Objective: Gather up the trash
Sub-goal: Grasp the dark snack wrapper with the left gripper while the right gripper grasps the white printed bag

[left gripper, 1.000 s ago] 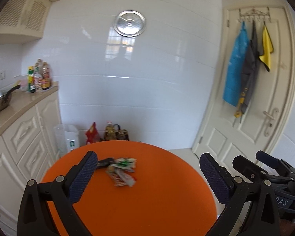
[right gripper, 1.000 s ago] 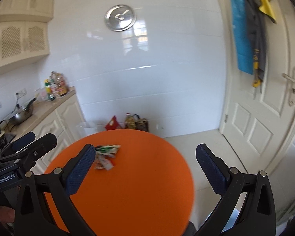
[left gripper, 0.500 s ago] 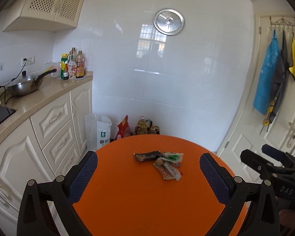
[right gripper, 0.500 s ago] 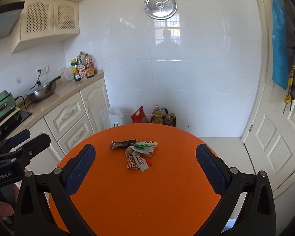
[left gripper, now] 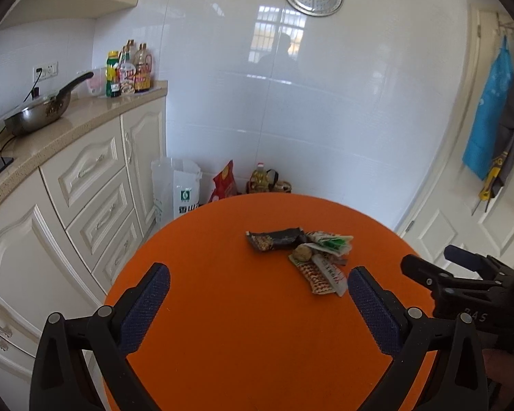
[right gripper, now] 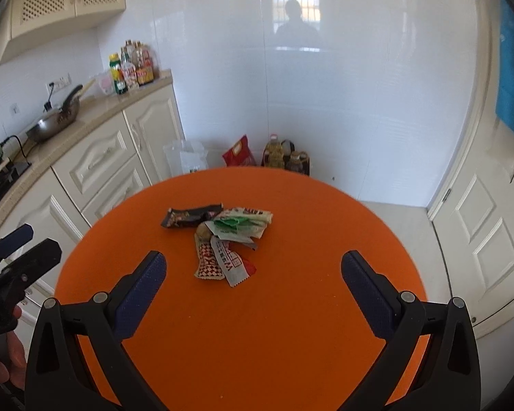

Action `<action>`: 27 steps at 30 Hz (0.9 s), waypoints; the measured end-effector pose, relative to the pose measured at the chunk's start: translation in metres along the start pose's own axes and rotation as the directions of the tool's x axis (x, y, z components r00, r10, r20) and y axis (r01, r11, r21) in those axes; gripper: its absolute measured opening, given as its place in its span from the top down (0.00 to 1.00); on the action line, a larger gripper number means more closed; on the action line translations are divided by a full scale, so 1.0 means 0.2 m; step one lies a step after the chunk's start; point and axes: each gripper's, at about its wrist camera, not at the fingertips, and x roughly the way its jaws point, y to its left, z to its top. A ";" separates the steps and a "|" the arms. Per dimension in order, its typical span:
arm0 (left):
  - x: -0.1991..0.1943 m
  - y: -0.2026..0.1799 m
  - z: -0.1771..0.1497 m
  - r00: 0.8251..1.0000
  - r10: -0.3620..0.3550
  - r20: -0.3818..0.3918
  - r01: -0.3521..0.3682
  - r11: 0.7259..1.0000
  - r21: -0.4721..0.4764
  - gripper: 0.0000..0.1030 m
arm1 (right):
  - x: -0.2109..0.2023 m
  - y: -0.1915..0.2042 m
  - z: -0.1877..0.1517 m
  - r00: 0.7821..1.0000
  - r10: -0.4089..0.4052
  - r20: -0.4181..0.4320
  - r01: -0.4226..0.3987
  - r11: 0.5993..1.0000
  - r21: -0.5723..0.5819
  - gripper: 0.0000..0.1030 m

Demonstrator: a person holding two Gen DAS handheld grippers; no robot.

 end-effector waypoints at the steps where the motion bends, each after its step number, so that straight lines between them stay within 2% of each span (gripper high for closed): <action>1: 0.07 0.00 0.02 1.000 0.007 -0.014 -0.007 1.000 -0.005 0.01 | 0.06 0.00 0.00 1.000 0.007 -0.022 -0.007 1.000 -0.002 0.01; 2: 0.13 0.00 0.04 1.000 0.011 -0.025 -0.011 1.000 -0.008 0.01 | 0.13 0.00 -0.01 0.999 0.015 -0.047 -0.015 1.000 -0.004 0.02; 4: 0.27 0.00 0.09 0.998 0.024 -0.058 -0.025 1.000 -0.016 0.01 | 0.28 0.01 -0.02 0.994 0.031 -0.102 -0.033 0.999 -0.014 0.11; 7: 0.44 0.00 0.13 0.995 0.041 -0.094 -0.043 0.999 -0.023 0.01 | 0.45 0.04 -0.04 0.987 0.041 -0.157 -0.046 0.998 -0.032 0.17; 11: 0.63 -0.02 0.18 0.990 0.047 -0.132 -0.052 0.998 -0.030 0.01 | 0.60 0.04 -0.05 0.978 0.057 -0.202 -0.064 0.998 -0.029 0.28; 14: 0.74 -0.04 0.21 0.987 0.040 -0.155 -0.045 0.998 -0.031 0.01 | 0.69 0.05 -0.07 0.973 0.058 -0.222 -0.071 0.996 -0.051 0.45; 17: 0.82 -0.09 0.24 0.986 0.034 -0.166 -0.038 0.999 -0.023 0.01 | 0.69 0.05 -0.07 0.978 0.026 -0.206 -0.046 0.994 -0.095 0.67; 19: 0.88 -0.12 0.26 0.985 0.025 -0.170 -0.028 0.999 -0.019 0.01 | 0.67 0.02 -0.09 0.978 0.047 -0.205 -0.068 0.993 -0.096 0.79; 22: 0.95 -0.18 0.29 0.984 0.008 -0.176 -0.008 1.000 0.001 0.01 | 0.63 -0.02 -0.12 0.977 0.056 -0.205 -0.073 0.994 -0.076 0.85; 27: 1.06 -0.27 0.33 0.984 -0.004 -0.179 0.009 1.000 0.027 0.01 | 0.53 -0.13 -0.16 0.975 0.110 -0.192 -0.114 0.993 -0.010 0.86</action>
